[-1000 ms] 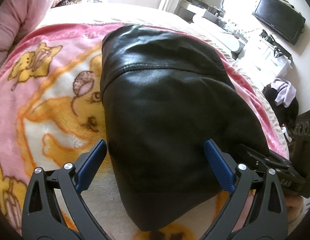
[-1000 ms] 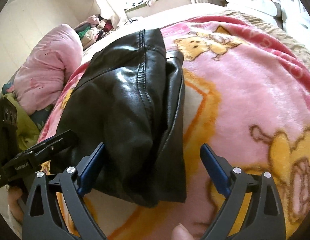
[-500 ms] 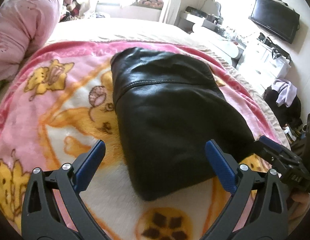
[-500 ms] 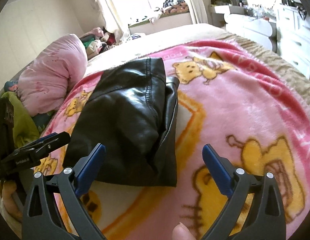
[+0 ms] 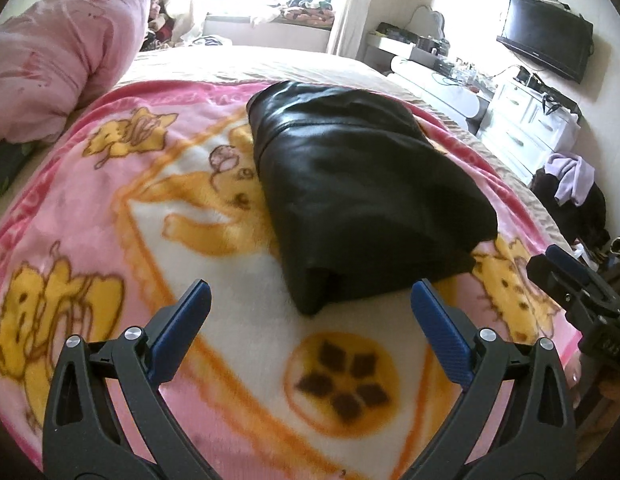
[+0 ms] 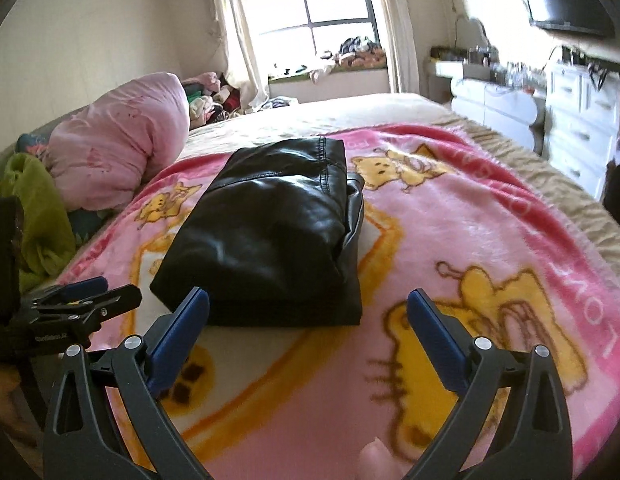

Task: Fold large clothes

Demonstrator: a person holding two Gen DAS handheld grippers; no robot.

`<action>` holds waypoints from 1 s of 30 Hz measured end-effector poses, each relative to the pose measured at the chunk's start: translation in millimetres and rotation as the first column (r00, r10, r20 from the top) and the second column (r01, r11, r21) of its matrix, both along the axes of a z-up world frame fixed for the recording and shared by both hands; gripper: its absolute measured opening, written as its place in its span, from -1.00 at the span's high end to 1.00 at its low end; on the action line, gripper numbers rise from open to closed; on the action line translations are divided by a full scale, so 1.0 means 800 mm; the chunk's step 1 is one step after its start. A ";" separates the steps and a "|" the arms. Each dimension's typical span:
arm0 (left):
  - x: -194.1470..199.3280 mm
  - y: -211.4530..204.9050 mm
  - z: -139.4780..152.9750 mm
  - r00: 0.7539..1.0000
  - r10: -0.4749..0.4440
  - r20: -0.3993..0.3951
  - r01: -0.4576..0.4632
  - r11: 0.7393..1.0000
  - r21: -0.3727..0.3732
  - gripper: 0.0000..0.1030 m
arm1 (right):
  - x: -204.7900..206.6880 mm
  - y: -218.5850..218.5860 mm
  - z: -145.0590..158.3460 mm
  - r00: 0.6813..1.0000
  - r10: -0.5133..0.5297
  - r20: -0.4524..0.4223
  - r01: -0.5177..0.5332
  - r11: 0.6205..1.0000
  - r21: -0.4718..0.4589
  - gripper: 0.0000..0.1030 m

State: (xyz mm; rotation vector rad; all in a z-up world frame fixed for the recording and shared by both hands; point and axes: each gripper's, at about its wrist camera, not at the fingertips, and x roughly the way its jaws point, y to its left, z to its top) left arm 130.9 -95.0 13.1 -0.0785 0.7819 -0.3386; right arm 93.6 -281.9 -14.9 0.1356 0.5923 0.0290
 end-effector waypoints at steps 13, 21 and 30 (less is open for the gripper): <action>-0.038 0.025 -0.020 0.999 0.033 0.020 -0.033 0.999 0.012 -0.82 | -0.037 0.023 -0.033 1.000 -0.015 -0.007 0.015 0.998 -0.061 -0.91; -0.038 0.027 -0.023 0.999 0.032 0.015 -0.032 0.999 0.028 -0.82 | -0.035 0.041 -0.042 0.999 0.029 -0.023 -0.031 0.993 -0.110 -0.91; -0.039 0.028 -0.025 0.999 0.031 0.012 -0.031 0.999 0.032 -0.82 | -0.032 0.040 -0.042 0.999 0.029 -0.027 -0.031 0.994 -0.103 -0.91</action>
